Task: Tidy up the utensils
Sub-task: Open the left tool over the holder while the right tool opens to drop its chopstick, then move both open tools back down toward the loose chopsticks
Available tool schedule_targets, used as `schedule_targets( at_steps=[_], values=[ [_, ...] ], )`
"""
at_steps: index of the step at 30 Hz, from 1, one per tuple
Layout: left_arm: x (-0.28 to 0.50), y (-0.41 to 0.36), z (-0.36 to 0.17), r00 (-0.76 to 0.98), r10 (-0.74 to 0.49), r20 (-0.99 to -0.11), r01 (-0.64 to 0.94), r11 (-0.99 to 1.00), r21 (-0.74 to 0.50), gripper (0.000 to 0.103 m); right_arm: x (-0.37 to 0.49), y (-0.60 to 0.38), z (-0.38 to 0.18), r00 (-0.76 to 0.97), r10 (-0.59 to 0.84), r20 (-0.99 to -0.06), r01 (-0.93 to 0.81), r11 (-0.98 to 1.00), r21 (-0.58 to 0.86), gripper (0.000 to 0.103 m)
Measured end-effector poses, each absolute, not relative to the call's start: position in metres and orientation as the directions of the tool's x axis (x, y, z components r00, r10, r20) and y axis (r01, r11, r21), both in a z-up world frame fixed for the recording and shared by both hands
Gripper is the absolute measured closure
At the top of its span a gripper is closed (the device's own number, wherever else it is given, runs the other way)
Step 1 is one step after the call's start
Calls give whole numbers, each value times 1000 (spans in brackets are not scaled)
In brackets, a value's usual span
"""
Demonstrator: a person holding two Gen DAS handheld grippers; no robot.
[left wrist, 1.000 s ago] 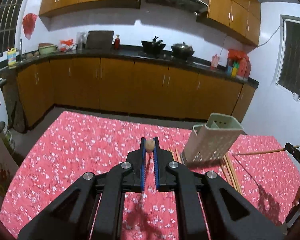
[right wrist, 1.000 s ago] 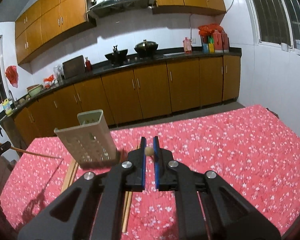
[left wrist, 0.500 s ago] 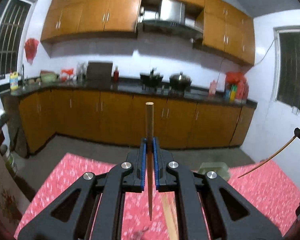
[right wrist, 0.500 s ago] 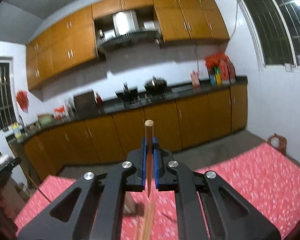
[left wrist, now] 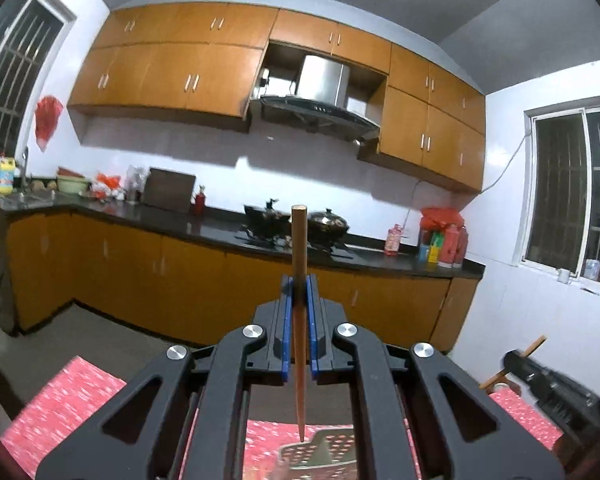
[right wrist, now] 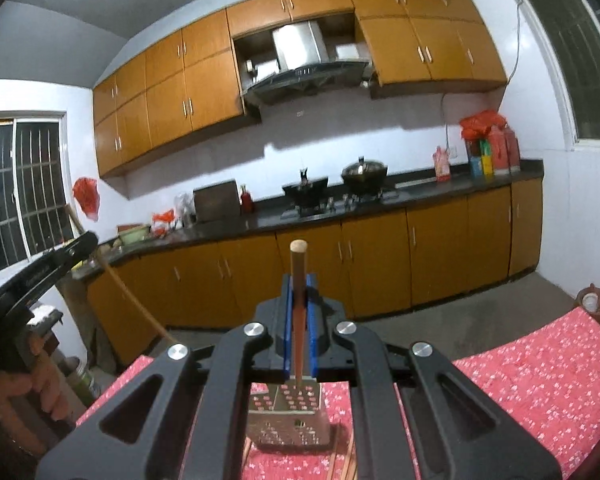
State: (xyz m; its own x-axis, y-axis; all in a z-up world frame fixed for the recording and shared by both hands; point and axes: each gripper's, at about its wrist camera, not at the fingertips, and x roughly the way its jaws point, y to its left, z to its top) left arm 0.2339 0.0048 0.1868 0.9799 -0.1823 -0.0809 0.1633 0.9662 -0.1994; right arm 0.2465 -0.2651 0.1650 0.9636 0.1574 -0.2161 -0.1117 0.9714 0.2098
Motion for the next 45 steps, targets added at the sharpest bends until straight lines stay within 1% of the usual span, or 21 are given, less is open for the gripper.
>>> schedule_targets(
  at_steps=[2,4,10,12,13,15,17,18,19,21,24,27,30,32,33,35,37,39,42,45],
  values=[
    [242,0,175,975,-196,-108,169,962,-214,96,255,-265,156,956,163,-244,-110,970,218,95],
    [252,-5,159,965,-211,-153,174,959,-226,96,264,-264,146,948,162,-274,-102,970,219,95],
    [277,-13,122,935,-232,-269,172,958,-230,96,277,-257,126,930,165,-328,-93,970,224,95],
    [279,-12,117,928,-232,-291,167,959,-230,96,277,-256,124,931,165,-326,-91,969,230,91],
    [278,-12,116,928,-228,-295,164,960,-229,96,276,-255,124,932,164,-324,-91,969,229,90],
    [276,-8,116,929,-225,-293,161,960,-227,95,274,-255,125,935,161,-315,-89,969,229,80],
    [272,-5,119,932,-220,-289,157,961,-227,92,270,-255,127,940,154,-303,-86,970,227,77],
    [271,-3,121,934,-216,-285,152,962,-229,85,268,-256,129,942,153,-298,-86,970,227,77],
    [268,0,125,938,-210,-276,146,961,-234,75,264,-257,132,946,150,-288,-85,970,228,77],
    [261,7,130,946,-200,-254,137,960,-244,68,256,-261,135,952,145,-271,-83,970,229,77],
    [250,16,139,953,-194,-232,132,957,-258,68,239,-268,140,962,127,-243,-70,971,230,76],
    [236,29,140,959,-182,-217,121,956,-267,68,222,-280,131,964,93,-249,-34,973,230,73],
    [220,45,133,960,-163,-230,97,957,-274,68,216,-296,101,946,54,-319,24,971,238,72],
    [212,55,120,956,-131,-262,61,964,-259,68,219,-306,75,921,40,-389,62,967,247,72],
    [211,59,110,947,-115,-299,41,969,-244,68,224,-311,49,890,29,-456,96,964,248,72],
    [211,65,90,929,-97,-358,19,977,-214,68,230,-315,19,842,34,-538,122,960,251,72],
    [213,68,63,898,-67,-434,-5,987,-162,68,236,-312,-22,770,64,-634,128,959,253,76],
    [213,72,33,860,-40,-510,-26,992,-121,68,239,-302,-49,717,104,-689,113,958,263,82],
    [207,77,-4,805,-38,-592,-36,993,-113,68,240,-287,-74,669,146,-728,91,957,275,83],
    [201,78,-26,768,-51,-638,-35,992,-122,68,240,-277,-84,653,163,-739,73,958,276,83]
  ],
)
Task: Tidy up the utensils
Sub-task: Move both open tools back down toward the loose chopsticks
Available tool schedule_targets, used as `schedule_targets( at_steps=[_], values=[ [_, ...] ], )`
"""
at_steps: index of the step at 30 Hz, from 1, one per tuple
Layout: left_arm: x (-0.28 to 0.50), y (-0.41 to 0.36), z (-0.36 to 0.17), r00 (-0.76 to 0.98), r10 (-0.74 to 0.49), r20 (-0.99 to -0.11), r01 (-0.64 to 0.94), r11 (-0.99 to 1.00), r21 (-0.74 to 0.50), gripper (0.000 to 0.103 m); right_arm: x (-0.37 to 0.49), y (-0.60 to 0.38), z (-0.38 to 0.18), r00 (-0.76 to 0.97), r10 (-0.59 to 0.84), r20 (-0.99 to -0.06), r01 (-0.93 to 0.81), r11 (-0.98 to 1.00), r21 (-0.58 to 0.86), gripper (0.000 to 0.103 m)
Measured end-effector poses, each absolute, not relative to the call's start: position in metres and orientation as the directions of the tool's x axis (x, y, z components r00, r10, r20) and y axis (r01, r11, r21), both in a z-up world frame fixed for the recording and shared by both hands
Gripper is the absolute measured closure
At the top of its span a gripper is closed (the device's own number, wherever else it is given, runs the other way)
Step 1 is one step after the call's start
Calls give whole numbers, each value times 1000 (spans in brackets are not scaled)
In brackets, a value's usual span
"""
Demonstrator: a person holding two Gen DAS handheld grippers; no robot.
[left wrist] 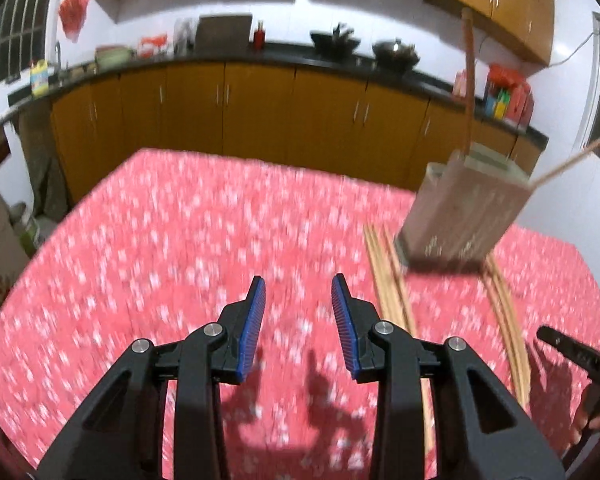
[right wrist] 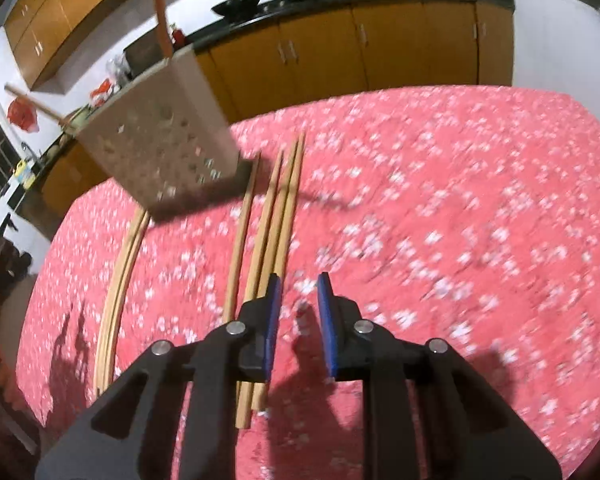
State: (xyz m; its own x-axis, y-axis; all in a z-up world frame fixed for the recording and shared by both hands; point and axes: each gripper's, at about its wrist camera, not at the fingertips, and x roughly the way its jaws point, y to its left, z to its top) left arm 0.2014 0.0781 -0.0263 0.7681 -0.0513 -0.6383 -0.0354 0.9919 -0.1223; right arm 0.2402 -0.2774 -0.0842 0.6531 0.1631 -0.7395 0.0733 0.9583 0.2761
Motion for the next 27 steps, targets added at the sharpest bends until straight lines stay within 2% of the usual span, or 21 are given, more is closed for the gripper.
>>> schedule_targets(
  at_steps=[5,9,12,19,21,24,27],
  values=[
    [197,70,-43,741,-76,-667,-12,992,-126,68,241,-261,-93,639,154,-753,46,970,237,84],
    [197,62,-48,730,-103,-675,19,991,-131,68,242,-256,-99,627,132,-767,41,979,202,90],
    [196,54,-52,720,-117,-684,37,991,-131,68,242,-254,-96,635,77,-768,56,988,145,90],
    [199,40,-63,687,-172,-706,78,983,-164,68,242,-250,-99,633,77,-770,32,992,125,90],
    [200,37,-65,677,-191,-710,94,980,-174,68,242,-251,-100,634,59,-771,40,993,109,94],
    [199,33,-68,668,-213,-713,113,976,-186,68,245,-261,-102,640,37,-767,87,989,120,95],
    [199,27,-72,656,-238,-716,135,971,-198,73,245,-268,-102,641,40,-767,107,984,141,95]
  ],
)
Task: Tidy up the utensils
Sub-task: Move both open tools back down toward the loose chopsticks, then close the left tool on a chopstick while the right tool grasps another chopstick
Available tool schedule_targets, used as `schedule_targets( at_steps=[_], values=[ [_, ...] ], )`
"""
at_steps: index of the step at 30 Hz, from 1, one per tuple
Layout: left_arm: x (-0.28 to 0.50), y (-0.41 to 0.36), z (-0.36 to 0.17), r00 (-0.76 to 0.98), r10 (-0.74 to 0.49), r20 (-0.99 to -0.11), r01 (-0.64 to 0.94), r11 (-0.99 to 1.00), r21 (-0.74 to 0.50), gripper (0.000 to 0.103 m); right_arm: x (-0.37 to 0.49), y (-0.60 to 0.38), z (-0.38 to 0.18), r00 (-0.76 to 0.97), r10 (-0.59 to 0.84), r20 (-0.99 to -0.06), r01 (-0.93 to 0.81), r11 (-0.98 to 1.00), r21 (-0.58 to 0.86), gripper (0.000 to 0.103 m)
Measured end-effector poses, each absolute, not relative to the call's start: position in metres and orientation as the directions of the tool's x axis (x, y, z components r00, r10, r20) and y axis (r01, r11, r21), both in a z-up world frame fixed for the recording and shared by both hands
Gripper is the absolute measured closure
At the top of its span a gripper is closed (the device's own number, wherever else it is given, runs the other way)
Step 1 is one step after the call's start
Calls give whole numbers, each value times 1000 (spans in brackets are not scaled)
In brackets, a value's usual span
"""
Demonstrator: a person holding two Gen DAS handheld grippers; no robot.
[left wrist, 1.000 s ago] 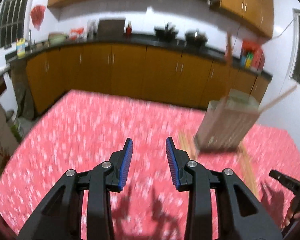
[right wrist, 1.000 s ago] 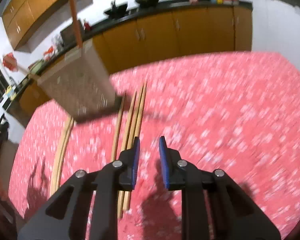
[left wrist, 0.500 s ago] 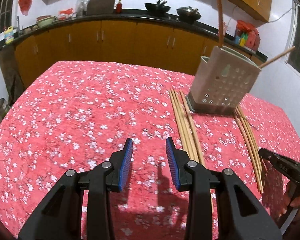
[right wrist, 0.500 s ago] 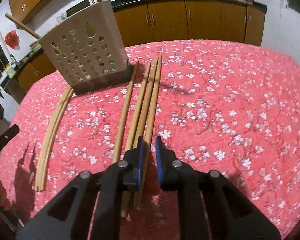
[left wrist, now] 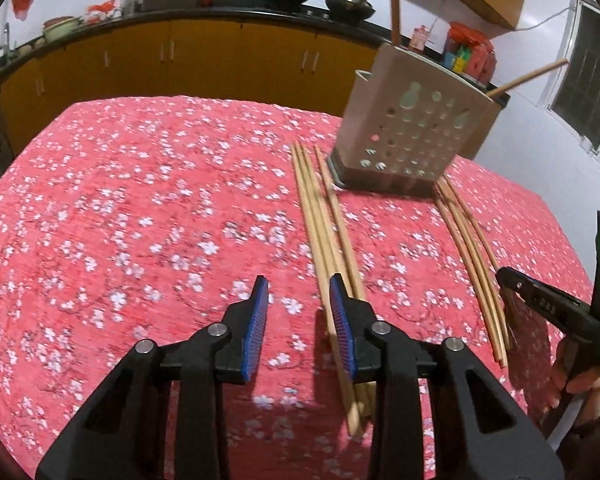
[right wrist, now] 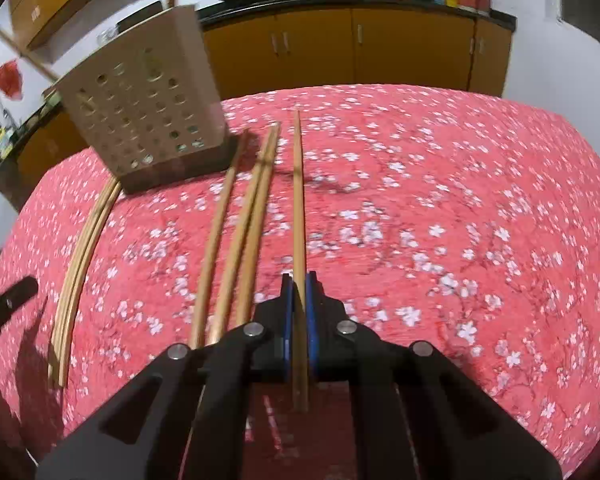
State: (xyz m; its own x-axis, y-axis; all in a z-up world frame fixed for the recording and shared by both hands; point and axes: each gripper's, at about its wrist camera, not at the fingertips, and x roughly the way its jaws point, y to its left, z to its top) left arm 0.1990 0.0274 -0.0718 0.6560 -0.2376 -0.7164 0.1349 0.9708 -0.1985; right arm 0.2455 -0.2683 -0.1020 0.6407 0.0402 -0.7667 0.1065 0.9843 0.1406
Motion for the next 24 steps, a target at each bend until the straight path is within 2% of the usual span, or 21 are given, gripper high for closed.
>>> schedule_targets(
  at_steps=[8,20,22,24],
  values=[
    [201,10,-86,615,-236,-752,173,971,-163,83,245,-266,-102,644,26,-765,102,988,120,95],
    [202,2,-93,627,-166,-761,159,984,-84,85,238,-262,-103,650,33,-759,82,990,112,94],
    [204,4,-93,628,-155,-763,150,986,-77,93,237,-260,-103,652,29,-757,77,992,104,94],
    [208,8,-93,628,-146,-765,139,987,-75,95,238,-261,-103,652,33,-757,75,991,108,95]
  ],
)
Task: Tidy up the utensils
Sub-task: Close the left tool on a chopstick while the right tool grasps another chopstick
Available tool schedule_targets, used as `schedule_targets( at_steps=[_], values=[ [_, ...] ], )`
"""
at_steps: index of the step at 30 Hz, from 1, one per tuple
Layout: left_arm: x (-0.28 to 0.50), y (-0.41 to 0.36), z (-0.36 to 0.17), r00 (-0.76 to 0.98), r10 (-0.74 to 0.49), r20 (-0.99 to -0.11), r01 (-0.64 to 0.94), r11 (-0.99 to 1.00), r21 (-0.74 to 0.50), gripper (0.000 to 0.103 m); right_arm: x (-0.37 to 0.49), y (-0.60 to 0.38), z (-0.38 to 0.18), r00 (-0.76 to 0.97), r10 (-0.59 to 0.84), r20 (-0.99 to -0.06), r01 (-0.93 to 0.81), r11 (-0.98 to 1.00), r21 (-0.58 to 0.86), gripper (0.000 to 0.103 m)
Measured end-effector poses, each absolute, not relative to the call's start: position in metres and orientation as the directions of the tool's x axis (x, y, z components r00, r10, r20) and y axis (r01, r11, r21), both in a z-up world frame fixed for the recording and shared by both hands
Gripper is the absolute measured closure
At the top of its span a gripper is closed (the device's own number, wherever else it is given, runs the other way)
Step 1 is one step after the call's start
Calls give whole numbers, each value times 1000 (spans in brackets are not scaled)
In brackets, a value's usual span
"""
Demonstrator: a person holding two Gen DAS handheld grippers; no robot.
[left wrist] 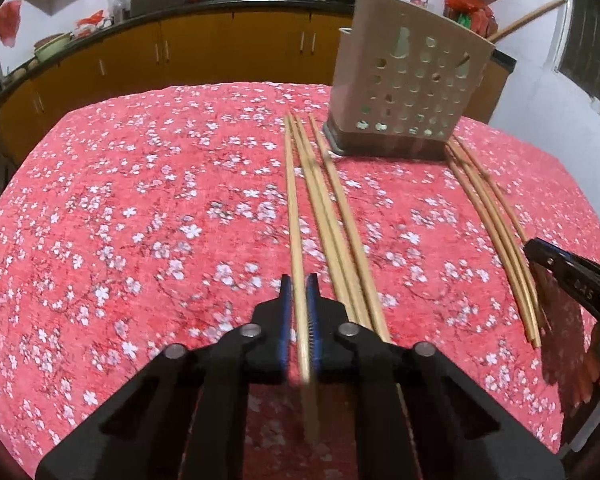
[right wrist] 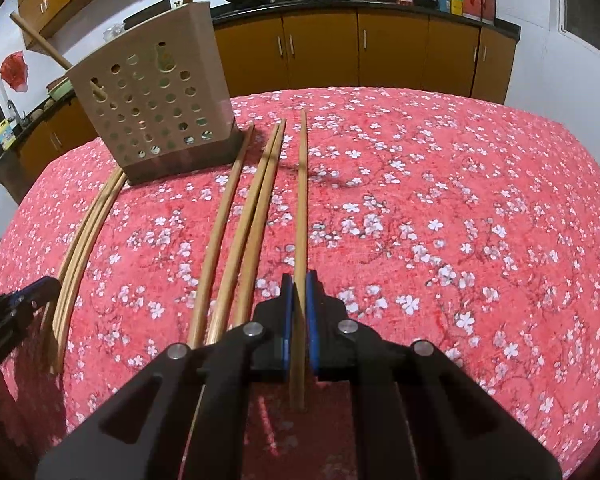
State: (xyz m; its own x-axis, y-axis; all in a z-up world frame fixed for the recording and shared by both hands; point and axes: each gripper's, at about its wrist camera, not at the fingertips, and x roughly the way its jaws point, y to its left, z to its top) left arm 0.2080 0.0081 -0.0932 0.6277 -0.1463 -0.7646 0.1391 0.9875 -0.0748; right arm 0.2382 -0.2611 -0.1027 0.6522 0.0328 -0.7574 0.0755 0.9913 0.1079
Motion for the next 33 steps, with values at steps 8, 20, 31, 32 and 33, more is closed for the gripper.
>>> schedule_targets(
  at_steps=[8,20,31,32,33],
  values=[
    [234,47,-91,637,-103,-763,39,994,-102,95,252,-277,-103,658,14,-753,115,986,119,95],
    [233,55,-88,642,-149,-752,38,986,-162,95,254,-283,-104,660,27,-751,127,981,147,95],
    [229,66,-87,642,-161,-750,37,983,-180,95,254,-283,-104,660,32,-751,128,980,154,95],
    [229,65,-86,642,-162,-750,36,983,-181,95,254,-283,-104,660,33,-751,127,980,155,95],
    [229,66,-86,642,-163,-749,36,983,-182,94,253,-283,-104,660,33,-751,128,979,156,95]
  ],
)
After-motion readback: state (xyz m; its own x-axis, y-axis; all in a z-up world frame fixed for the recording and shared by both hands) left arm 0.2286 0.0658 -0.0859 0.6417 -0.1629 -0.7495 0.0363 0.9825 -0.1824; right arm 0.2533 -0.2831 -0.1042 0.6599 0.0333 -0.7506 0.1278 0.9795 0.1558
